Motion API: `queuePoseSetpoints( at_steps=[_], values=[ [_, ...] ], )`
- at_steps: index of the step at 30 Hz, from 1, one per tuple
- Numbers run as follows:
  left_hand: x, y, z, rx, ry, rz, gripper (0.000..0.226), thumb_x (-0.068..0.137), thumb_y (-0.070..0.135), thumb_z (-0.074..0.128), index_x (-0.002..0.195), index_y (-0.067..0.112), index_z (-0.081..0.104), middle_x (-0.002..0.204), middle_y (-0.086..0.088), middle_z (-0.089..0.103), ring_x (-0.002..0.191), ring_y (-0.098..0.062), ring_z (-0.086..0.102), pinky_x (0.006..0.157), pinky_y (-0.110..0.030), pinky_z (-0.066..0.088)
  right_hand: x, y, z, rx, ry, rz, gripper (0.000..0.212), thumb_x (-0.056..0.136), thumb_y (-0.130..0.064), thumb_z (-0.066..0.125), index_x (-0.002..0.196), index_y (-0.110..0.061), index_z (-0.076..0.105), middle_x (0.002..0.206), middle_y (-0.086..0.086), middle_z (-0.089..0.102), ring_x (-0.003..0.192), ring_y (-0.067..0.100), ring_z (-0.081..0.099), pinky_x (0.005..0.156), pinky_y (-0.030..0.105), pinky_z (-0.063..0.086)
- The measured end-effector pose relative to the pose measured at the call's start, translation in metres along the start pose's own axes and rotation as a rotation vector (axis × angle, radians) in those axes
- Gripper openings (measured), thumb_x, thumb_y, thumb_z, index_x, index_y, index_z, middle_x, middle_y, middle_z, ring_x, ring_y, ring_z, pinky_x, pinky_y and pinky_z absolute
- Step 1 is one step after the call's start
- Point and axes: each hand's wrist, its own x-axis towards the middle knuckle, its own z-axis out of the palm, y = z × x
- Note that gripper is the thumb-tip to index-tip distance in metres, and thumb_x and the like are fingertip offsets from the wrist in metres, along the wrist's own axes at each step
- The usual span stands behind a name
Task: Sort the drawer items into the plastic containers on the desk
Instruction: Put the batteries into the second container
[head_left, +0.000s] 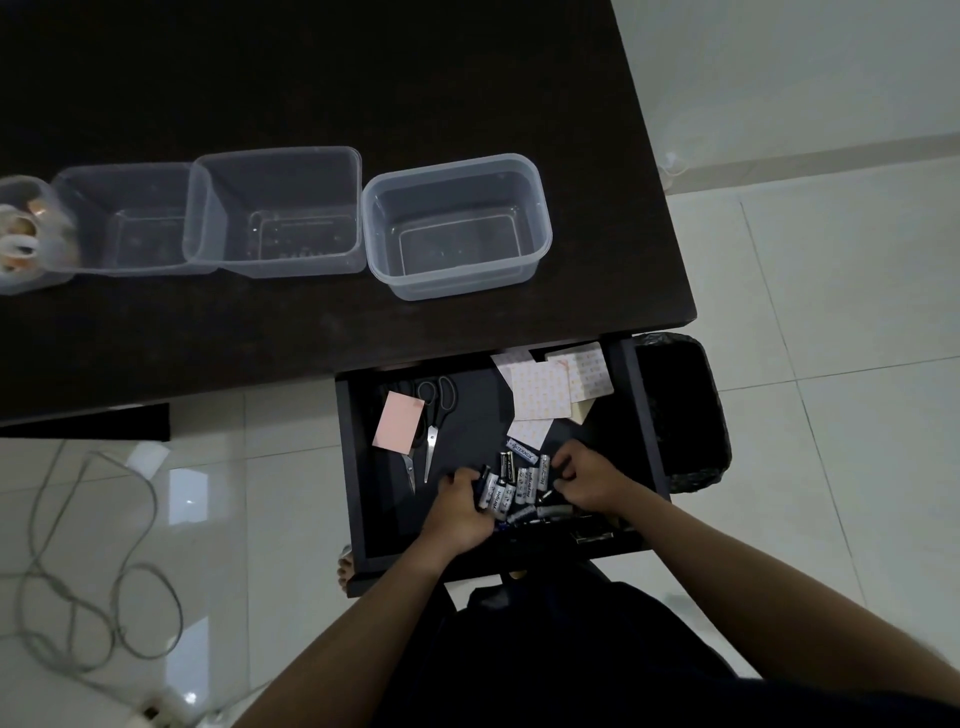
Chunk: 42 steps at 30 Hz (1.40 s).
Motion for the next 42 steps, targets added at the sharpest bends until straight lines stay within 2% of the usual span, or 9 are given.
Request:
queuePoseSetpoints(
  at_steps=[2, 4, 8, 15, 21, 24, 31, 36, 42],
  values=[
    [-0.001, 0.0, -0.002, 0.076, 0.11, 0.07, 0.054, 0.081, 0.023, 0.065, 0.129, 0.019, 0.041, 0.13, -0.008, 0.037, 0.116, -0.026, 0.05, 0.097, -0.037, 0.047, -0.002, 0.0, -0.002, -0.088, 0.138, -0.136, 0.017, 0.081, -0.007, 0.059, 0.097, -0.007, 0.053, 0.074, -0.004, 0.042, 0.073, 0.02, 0.049, 0.07, 0.037, 0.048],
    [0.0, 0.003, -0.004, 0.139, 0.163, 0.162, 0.06, 0.081, 0.023, 0.065, 0.134, 0.022, 0.037, 0.135, -0.006, 0.033, 0.124, -0.027, 0.041, 0.1, -0.039, 0.044, -0.004, -0.005, -0.002, -0.167, 0.214, -0.277, 0.018, 0.079, -0.012, 0.059, 0.097, -0.012, 0.055, 0.087, -0.001, 0.047, 0.083, 0.023, 0.053, 0.071, 0.038, 0.051],
    [0.006, 0.017, -0.007, 0.292, 0.072, 0.297, 0.075, 0.082, 0.023, 0.062, 0.146, 0.028, 0.022, 0.143, 0.0, 0.022, 0.128, -0.028, 0.031, 0.098, -0.04, 0.044, 0.0, -0.017, 0.002, -0.337, 0.157, -0.404, 0.037, 0.076, -0.016, 0.055, 0.113, -0.013, 0.053, 0.113, 0.007, 0.052, 0.105, 0.028, 0.049, 0.078, 0.041, 0.051],
    [0.021, 0.028, -0.013, 0.408, 0.002, 0.284, 0.077, 0.081, 0.021, 0.063, 0.144, 0.036, 0.021, 0.136, -0.004, 0.024, 0.12, -0.029, 0.035, 0.085, -0.041, 0.049, 0.001, -0.017, 0.008, -0.466, 0.064, -0.349, 0.05, 0.08, -0.016, 0.053, 0.129, -0.013, 0.043, 0.123, 0.008, 0.045, 0.109, 0.03, 0.042, 0.085, 0.043, 0.048],
    [0.018, 0.015, -0.01, 0.531, -0.041, 0.336, 0.065, 0.082, 0.02, 0.06, 0.14, 0.03, 0.033, 0.133, -0.005, 0.025, 0.118, -0.031, 0.038, 0.087, -0.041, 0.051, -0.004, -0.015, 0.011, -0.478, 0.036, -0.309, 0.055, 0.076, -0.021, 0.056, 0.129, -0.016, 0.044, 0.122, 0.006, 0.045, 0.108, 0.03, 0.04, 0.085, 0.044, 0.048],
    [0.012, 0.012, -0.007, 0.459, -0.028, 0.274, 0.059, 0.079, 0.023, 0.063, 0.132, 0.032, 0.039, 0.129, -0.005, 0.026, 0.112, -0.033, 0.044, 0.088, -0.041, 0.049, -0.006, -0.016, 0.012, -0.52, 0.022, -0.312, 0.052, 0.075, -0.027, 0.058, 0.125, -0.02, 0.047, 0.121, 0.004, 0.044, 0.107, 0.03, 0.039, 0.08, 0.043, 0.049],
    [0.008, 0.002, -0.01, 0.341, -0.053, 0.243, 0.063, 0.071, 0.021, 0.071, 0.125, 0.033, 0.042, 0.122, -0.004, 0.035, 0.104, -0.032, 0.058, 0.092, -0.039, 0.049, -0.002, -0.016, 0.01, -0.546, -0.041, -0.318, 0.048, 0.07, -0.034, 0.063, 0.115, -0.023, 0.049, 0.114, -0.001, 0.045, 0.103, 0.028, 0.04, 0.083, 0.044, 0.048],
    [0.009, 0.004, -0.012, 0.315, -0.064, 0.217, 0.062, 0.067, 0.018, 0.075, 0.119, 0.03, 0.044, 0.118, -0.006, 0.041, 0.103, -0.03, 0.058, 0.092, -0.039, 0.049, -0.002, -0.012, 0.016, -0.594, -0.149, -0.334, 0.041, 0.076, -0.033, 0.065, 0.112, -0.017, 0.053, 0.117, 0.004, 0.048, 0.105, 0.028, 0.051, 0.095, 0.035, 0.037],
    [0.011, 0.001, -0.01, 0.316, -0.051, 0.196, 0.053, 0.067, 0.02, 0.075, 0.112, 0.025, 0.048, 0.114, -0.009, 0.041, 0.1, -0.031, 0.057, 0.091, -0.036, 0.049, -0.004, -0.012, 0.016, -0.534, -0.213, -0.254, 0.039, 0.078, -0.033, 0.068, 0.112, -0.015, 0.058, 0.116, 0.009, 0.058, 0.106, 0.026, 0.057, 0.086, 0.029, 0.042]
  ],
)
